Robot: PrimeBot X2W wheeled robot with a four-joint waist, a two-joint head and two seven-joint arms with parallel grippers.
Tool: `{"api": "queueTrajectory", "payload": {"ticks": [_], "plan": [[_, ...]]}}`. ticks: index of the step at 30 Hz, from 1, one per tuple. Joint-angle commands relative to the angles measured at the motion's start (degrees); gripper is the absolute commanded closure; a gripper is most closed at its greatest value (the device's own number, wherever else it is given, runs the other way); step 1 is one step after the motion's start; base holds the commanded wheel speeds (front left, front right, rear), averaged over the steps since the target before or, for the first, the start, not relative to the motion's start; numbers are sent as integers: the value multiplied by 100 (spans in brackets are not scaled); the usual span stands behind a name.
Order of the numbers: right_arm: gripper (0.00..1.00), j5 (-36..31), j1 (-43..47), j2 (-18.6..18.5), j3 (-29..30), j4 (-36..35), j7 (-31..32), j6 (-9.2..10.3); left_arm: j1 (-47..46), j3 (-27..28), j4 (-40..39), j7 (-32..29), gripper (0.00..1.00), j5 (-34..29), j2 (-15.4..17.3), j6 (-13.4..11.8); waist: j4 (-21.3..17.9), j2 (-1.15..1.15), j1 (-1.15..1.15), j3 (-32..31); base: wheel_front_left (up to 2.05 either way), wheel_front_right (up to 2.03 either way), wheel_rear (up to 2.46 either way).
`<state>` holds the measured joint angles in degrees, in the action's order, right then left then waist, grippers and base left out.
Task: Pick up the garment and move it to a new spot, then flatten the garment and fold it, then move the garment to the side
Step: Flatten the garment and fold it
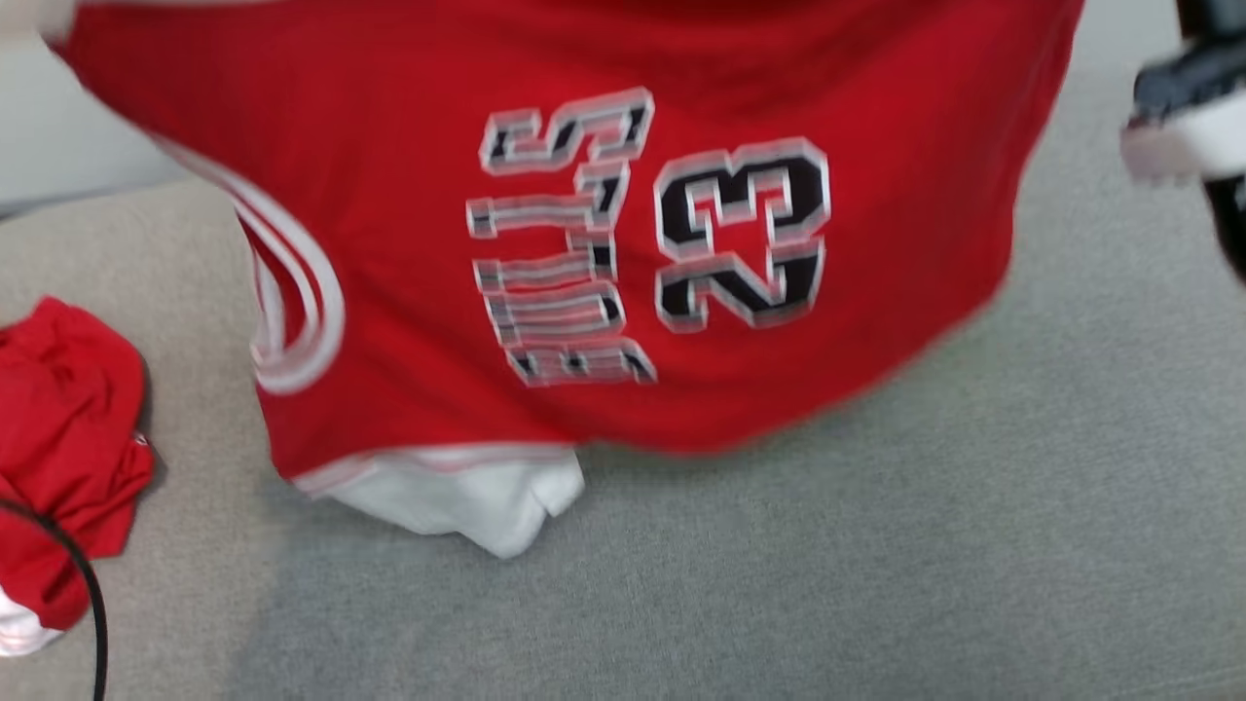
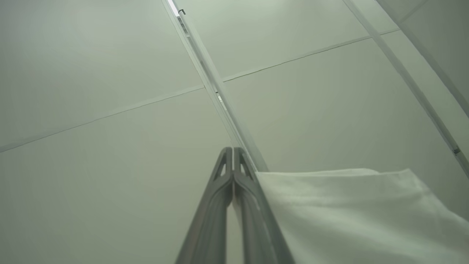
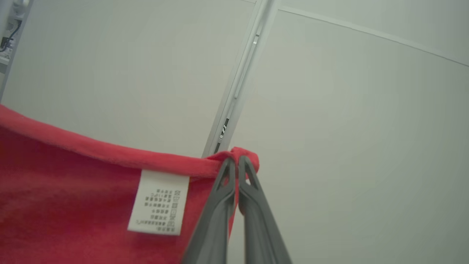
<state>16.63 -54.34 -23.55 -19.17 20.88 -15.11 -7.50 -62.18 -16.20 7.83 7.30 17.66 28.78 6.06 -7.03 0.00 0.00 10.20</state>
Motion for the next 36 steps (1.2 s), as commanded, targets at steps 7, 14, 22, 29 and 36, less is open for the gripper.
{"api": "queueTrajectory", "payload": {"ticks": [7,14,22,29,36], "plan": [[100,-240,-1859,310,-91,940,-6,1,-2347,-479,1826,636,100,-631,-444,90,113,0,0,1546,0,0,0],[100,-807,-3149,648,298,1312,-7,1,-4229,-621,2258,782,100,-1368,-832,-120,83,0,0,2562,0,0,0],[100,-1308,-3109,580,678,1305,-8,1,-3721,-448,1307,778,100,-1235,-1100,-10,499,0,0,3291,0,0,0],[100,-1272,-2309,432,735,1506,-8,1,-1823,-277,365,782,100,-1079,-1297,68,804,0,0,3388,0,0,0],[100,-705,-830,359,841,1250,-8,1,636,-82,-941,783,100,-1111,-1196,36,812,0,0,2870,0,0,0]]}}
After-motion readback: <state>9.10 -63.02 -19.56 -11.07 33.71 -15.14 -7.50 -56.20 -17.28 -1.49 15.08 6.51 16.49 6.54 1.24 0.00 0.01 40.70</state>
